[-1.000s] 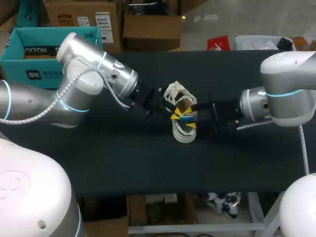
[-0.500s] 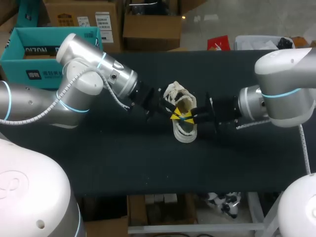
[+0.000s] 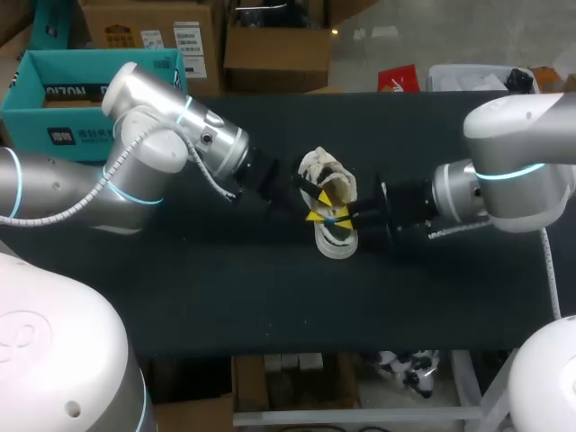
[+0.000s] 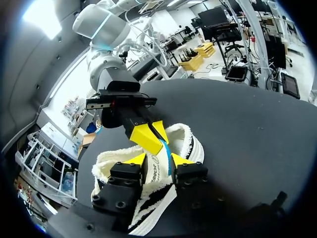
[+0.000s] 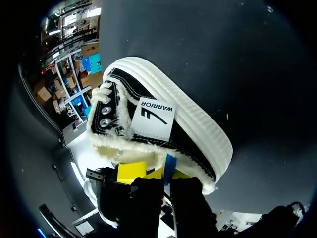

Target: Open the shoe tongue, take the insole out of the shoe, put the insole back into the shoe, and pack the shoe into the shoebox

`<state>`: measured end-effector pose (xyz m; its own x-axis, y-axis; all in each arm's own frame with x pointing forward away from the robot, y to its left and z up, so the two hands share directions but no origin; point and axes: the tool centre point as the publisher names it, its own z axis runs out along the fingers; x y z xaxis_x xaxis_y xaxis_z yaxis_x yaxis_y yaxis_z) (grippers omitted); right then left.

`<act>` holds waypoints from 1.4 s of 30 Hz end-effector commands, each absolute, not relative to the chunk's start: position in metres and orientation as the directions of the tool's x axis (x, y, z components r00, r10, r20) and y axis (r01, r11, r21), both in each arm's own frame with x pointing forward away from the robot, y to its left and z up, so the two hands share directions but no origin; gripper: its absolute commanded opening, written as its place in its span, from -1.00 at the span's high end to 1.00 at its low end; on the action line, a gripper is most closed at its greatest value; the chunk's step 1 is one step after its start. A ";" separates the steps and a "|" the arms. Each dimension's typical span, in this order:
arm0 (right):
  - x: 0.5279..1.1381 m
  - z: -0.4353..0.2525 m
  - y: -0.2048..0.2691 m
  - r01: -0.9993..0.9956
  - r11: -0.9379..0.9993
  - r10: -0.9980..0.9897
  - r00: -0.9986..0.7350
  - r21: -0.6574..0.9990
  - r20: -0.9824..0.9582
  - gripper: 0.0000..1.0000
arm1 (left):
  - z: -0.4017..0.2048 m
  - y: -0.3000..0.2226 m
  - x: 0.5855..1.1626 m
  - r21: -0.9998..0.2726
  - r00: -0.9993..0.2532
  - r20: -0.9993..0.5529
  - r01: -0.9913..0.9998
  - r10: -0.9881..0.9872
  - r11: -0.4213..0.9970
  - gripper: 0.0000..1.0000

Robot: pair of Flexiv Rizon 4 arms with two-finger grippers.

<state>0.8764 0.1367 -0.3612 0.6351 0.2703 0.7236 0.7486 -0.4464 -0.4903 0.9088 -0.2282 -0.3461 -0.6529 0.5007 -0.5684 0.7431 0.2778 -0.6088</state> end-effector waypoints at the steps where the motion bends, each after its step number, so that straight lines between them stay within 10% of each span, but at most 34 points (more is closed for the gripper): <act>1: 0.880 -0.367 0.134 0.748 -0.445 0.268 0.636 -0.493 0.724 1.00 | -0.337 -0.220 0.906 -0.614 -0.648 -0.561 0.743 0.514 0.267 -0.87; 18: 0.867 -0.383 0.133 0.723 -0.485 0.312 0.668 -0.492 0.676 0.99 | -0.278 -0.188 0.902 -0.762 -0.778 -0.355 0.562 0.518 0.321 -1.00; 20: 0.864 -0.378 0.133 0.729 -0.492 0.320 0.660 -0.476 0.680 0.50 | -0.276 -0.186 0.903 -0.771 -0.788 -0.331 0.543 0.518 0.334 -1.00; 23: 0.858 -0.368 0.131 0.735 -0.505 0.330 0.648 -0.452 0.686 0.32 | -0.274 -0.183 0.904 -0.785 -0.811 -0.281 0.502 0.513 0.364 -1.00; 29: 0.846 -0.347 0.132 0.747 -0.529 0.358 0.626 -0.402 0.693 0.41 | -0.273 -0.176 0.908 -0.743 -0.910 -0.115 0.345 0.399 0.573 -1.00; 32: 0.841 -0.335 0.135 0.756 -0.539 0.380 0.613 -0.373 0.693 1.00 | -0.271 -0.164 0.905 -0.611 -0.963 -0.060 0.243 0.262 0.753 -1.00; 42: 0.855 -0.337 0.155 0.815 -0.487 0.466 0.546 -0.313 0.696 1.00 | -0.271 -0.164 0.905 -0.611 -0.963 -0.060 0.243 0.262 0.753 -1.00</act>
